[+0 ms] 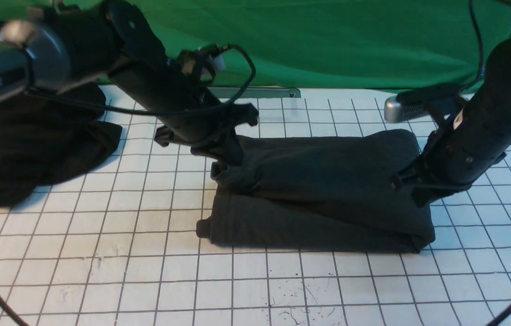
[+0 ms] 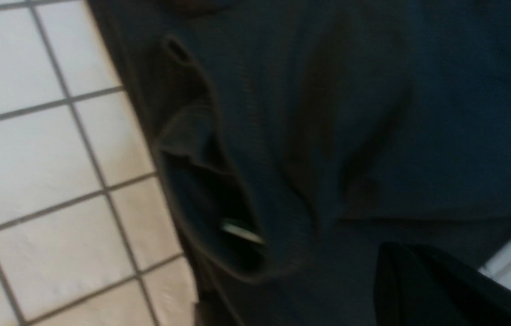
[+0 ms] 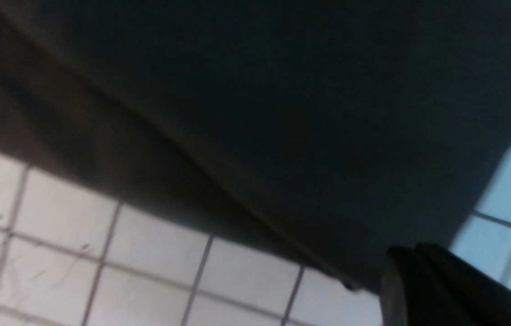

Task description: Fold a long-sleeved shirt over a white checkered tablecloth.

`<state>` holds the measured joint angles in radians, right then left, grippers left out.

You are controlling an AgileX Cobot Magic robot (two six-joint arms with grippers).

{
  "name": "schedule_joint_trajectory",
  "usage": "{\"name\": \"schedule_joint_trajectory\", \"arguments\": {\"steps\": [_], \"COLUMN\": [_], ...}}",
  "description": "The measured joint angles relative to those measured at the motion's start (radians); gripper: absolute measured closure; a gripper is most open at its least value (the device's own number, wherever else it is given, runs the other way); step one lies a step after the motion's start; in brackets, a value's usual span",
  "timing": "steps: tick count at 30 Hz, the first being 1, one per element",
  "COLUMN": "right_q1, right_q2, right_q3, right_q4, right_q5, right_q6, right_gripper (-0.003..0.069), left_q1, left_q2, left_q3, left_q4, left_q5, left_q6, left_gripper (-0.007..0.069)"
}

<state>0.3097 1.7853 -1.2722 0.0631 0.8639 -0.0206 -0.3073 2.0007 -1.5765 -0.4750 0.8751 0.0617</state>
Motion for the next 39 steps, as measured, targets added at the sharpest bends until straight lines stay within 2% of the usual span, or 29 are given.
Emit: {"name": "schedule_joint_trajectory", "arguments": {"steps": [3, 10, 14, 18, 21, 23, 26, 27, 28, 29, 31, 33, 39], "right_q1": [0.000, -0.002, -0.013, -0.041, -0.053, -0.054, -0.054, -0.054, -0.054, -0.054, -0.054, -0.054, -0.054], "right_q2": [0.078, 0.122, 0.069, -0.076, -0.159, -0.192, -0.203, -0.201, -0.195, -0.178, -0.148, -0.108, -0.001], "right_q3": [0.008, 0.009, 0.009, 0.009, 0.019, 0.041, 0.124, 0.124, 0.153, 0.200, 0.234, 0.252, 0.252], "right_q4": [0.000, 0.000, 0.000, -0.005, -0.008, -0.008, 0.004, 0.004, 0.007, 0.009, 0.010, 0.011, 0.016], "right_q5": [-0.021, -0.035, 0.006, 0.130, 0.157, 0.142, 0.094, 0.090, 0.071, 0.027, -0.019, -0.054, -0.181], "right_q6": [0.000, -0.001, -0.002, 0.000, 0.021, 0.028, 0.033, 0.033, 0.033, 0.033, 0.033, 0.033, 0.033], "right_gripper": [0.0659, 0.0659, 0.0659, 0.0659, 0.0636, 0.0592, 0.0435, 0.0435, 0.0383, 0.0302, 0.0246, 0.0218, 0.0203], "left_q1": [0.000, 0.000, 0.000, 0.000, 0.000, 0.000, -0.007, -0.008, -0.011, -0.021, -0.023, -0.023, -0.023], "left_q2": [0.071, 0.101, 0.038, -0.105, -0.200, -0.241, -0.271, -0.272, -0.272, -0.265, -0.251, -0.226, -0.140], "left_q3": [0.002, 0.004, -0.005, -0.039, -0.036, -0.008, 0.079, 0.095, 0.127, 0.209, 0.266, 0.303, 0.316], "left_q4": [0.049, 0.051, 0.052, 0.102, 0.165, 0.184, 0.192, 0.192, 0.193, 0.190, 0.165, 0.129, 0.063], "left_q5": [-0.001, 0.064, 0.123, 0.189, 0.252, 0.270, 0.256, 0.253, 0.227, 0.149, 0.085, 0.026, -0.099], "left_q6": [-0.041, -0.062, -0.062, -0.062, -0.062, -0.086, -0.109, -0.111, -0.118, -0.139, -0.147, -0.151, -0.141], "left_gripper": [0.0622, 0.0621, 0.0621, 0.0610, 0.0588, 0.0566, 0.0513, 0.0504, 0.0484, 0.0424, 0.0363, 0.0298, 0.0174]}}
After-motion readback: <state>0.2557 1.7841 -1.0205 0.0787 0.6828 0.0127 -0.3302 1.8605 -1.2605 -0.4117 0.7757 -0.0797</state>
